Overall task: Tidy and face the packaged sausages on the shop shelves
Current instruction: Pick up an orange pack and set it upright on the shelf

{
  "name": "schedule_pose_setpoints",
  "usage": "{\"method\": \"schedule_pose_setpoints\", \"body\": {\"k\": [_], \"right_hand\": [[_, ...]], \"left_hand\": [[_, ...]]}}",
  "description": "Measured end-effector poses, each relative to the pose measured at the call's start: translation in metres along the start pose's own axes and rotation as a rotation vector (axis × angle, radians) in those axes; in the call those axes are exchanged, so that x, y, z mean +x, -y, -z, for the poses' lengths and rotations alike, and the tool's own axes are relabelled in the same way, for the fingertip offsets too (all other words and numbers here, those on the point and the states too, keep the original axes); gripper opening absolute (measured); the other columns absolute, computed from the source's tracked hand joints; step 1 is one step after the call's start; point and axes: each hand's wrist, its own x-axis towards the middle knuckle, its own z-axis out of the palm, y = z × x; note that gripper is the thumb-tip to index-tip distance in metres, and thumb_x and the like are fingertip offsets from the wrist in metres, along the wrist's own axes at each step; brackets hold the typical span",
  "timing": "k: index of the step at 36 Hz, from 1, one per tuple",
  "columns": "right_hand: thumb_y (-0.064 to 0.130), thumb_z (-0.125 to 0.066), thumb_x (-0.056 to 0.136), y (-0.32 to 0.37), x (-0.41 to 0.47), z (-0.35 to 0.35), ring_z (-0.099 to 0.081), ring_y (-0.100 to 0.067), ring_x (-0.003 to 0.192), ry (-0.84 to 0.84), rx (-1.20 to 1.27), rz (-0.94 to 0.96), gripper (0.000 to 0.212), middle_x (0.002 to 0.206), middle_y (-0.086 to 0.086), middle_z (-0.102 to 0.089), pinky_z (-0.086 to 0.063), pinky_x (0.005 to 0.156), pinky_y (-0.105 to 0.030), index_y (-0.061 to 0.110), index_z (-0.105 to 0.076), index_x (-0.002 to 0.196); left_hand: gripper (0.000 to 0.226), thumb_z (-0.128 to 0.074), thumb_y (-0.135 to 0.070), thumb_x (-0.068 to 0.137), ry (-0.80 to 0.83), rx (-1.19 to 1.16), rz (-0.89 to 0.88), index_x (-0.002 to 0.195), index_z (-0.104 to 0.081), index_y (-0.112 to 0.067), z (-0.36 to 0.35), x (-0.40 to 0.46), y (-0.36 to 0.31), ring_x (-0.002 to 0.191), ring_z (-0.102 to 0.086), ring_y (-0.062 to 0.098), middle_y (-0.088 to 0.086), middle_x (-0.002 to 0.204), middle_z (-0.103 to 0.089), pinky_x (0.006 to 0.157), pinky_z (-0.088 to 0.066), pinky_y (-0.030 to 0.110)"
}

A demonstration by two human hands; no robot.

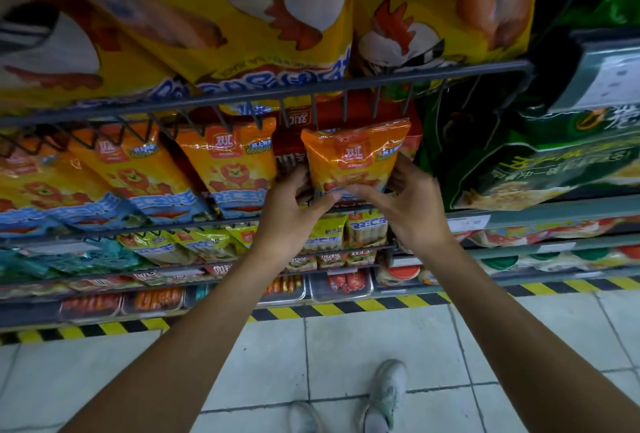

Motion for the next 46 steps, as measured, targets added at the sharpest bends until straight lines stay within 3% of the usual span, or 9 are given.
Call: {"method": "schedule_pose_setpoints", "body": {"k": [7, 12, 15, 19, 25, 34, 40, 44, 46], "right_hand": [[0.024, -0.077, 0.090, -0.005, -0.005, 0.008, -0.069, -0.003, 0.108, 0.054, 0.060, -0.034, 0.037, 0.115, 0.008, -0.074, -0.055, 0.096, -0.026, 0.013, -0.067, 0.124], [0.032, -0.074, 0.093, -0.005, -0.008, -0.003, -0.072, -0.011, 0.101, -0.025, 0.044, -0.039, 0.032, 0.105, 0.004, -0.076, -0.058, 0.090, -0.032, 0.010, -0.069, 0.116], [0.051, -0.067, 0.094, -0.014, -0.009, -0.005, -0.070, -0.031, 0.092, -0.056, -0.057, -0.042, 0.046, 0.094, -0.014, -0.072, -0.055, 0.081, -0.053, 0.007, -0.065, 0.108], [0.052, -0.063, 0.094, -0.010, -0.010, -0.007, -0.071, -0.030, 0.087, -0.063, -0.106, -0.016, 0.044, 0.093, -0.012, -0.074, -0.056, 0.076, -0.050, 0.013, -0.064, 0.115], [0.041, -0.069, 0.095, -0.001, -0.010, -0.013, -0.071, -0.018, 0.093, -0.076, -0.140, 0.035, 0.028, 0.104, 0.000, -0.070, -0.058, 0.082, -0.044, 0.015, -0.068, 0.106], [0.035, -0.070, 0.097, 0.013, -0.005, -0.015, -0.072, -0.010, 0.096, -0.156, -0.100, 0.042, 0.025, 0.109, 0.006, -0.073, -0.059, 0.085, -0.040, 0.019, -0.069, 0.116], [0.058, -0.057, 0.095, -0.002, -0.006, -0.022, -0.073, -0.016, 0.093, 0.002, -0.216, -0.001, 0.050, 0.111, 0.008, -0.074, -0.060, 0.080, -0.046, 0.021, -0.060, 0.129], [0.054, -0.059, 0.096, -0.007, -0.007, -0.025, -0.064, -0.012, 0.063, -0.033, -0.229, -0.003, 0.049, 0.078, 0.027, -0.062, -0.054, 0.060, -0.041, 0.015, -0.055, 0.125], [0.051, -0.062, 0.096, -0.009, -0.009, -0.026, -0.055, -0.012, 0.053, -0.054, -0.246, -0.020, 0.048, 0.066, 0.022, -0.056, -0.047, 0.052, -0.040, 0.013, -0.053, 0.124]], "left_hand": [[0.043, -0.077, -0.029, 0.090, -0.058, -0.082, -0.022, 0.130, -0.062, -0.026, -0.003, -0.001, -0.001, 0.121, -0.061, 0.003, -0.011, 0.129, -0.068, 0.110, -0.049, 0.040], [0.047, -0.068, -0.028, 0.099, -0.173, -0.057, -0.125, 0.144, -0.054, -0.024, -0.011, -0.019, 0.000, 0.128, -0.055, -0.002, -0.012, 0.139, -0.062, 0.106, -0.044, 0.017], [0.042, -0.062, -0.006, 0.102, -0.359, 0.024, -0.336, 0.143, -0.055, -0.006, -0.007, -0.038, 0.009, 0.133, -0.056, 0.012, 0.003, 0.141, -0.062, 0.109, -0.048, 0.032], [0.044, -0.066, 0.006, 0.095, -0.485, 0.341, -0.554, 0.137, -0.057, 0.004, 0.010, -0.053, 0.030, 0.142, -0.045, 0.032, 0.016, 0.145, -0.054, 0.119, -0.035, 0.041], [0.070, -0.065, -0.013, 0.099, -0.365, 0.742, -0.517, 0.158, -0.029, -0.003, 0.040, -0.043, 0.057, 0.158, -0.006, 0.041, 0.016, 0.169, -0.016, 0.128, -0.011, 0.052], [0.070, -0.059, -0.026, 0.103, -0.317, 0.861, -0.526, 0.161, -0.025, -0.008, 0.048, -0.037, 0.069, 0.157, -0.001, 0.042, 0.016, 0.170, -0.010, 0.127, -0.013, 0.058], [0.075, -0.062, -0.026, 0.101, -0.307, 0.857, -0.514, 0.162, -0.022, -0.008, 0.047, -0.037, 0.072, 0.157, 0.001, 0.043, 0.016, 0.170, -0.007, 0.124, -0.016, 0.063], [0.077, -0.061, -0.025, 0.101, -0.307, 0.863, -0.502, 0.163, -0.018, -0.010, 0.045, -0.035, 0.074, 0.157, 0.004, 0.043, 0.014, 0.171, -0.004, 0.122, -0.018, 0.065], [0.077, -0.061, -0.025, 0.102, -0.315, 0.877, -0.499, 0.163, -0.016, -0.011, 0.044, -0.035, 0.076, 0.157, 0.004, 0.042, 0.012, 0.171, -0.002, 0.122, -0.020, 0.065]]}}
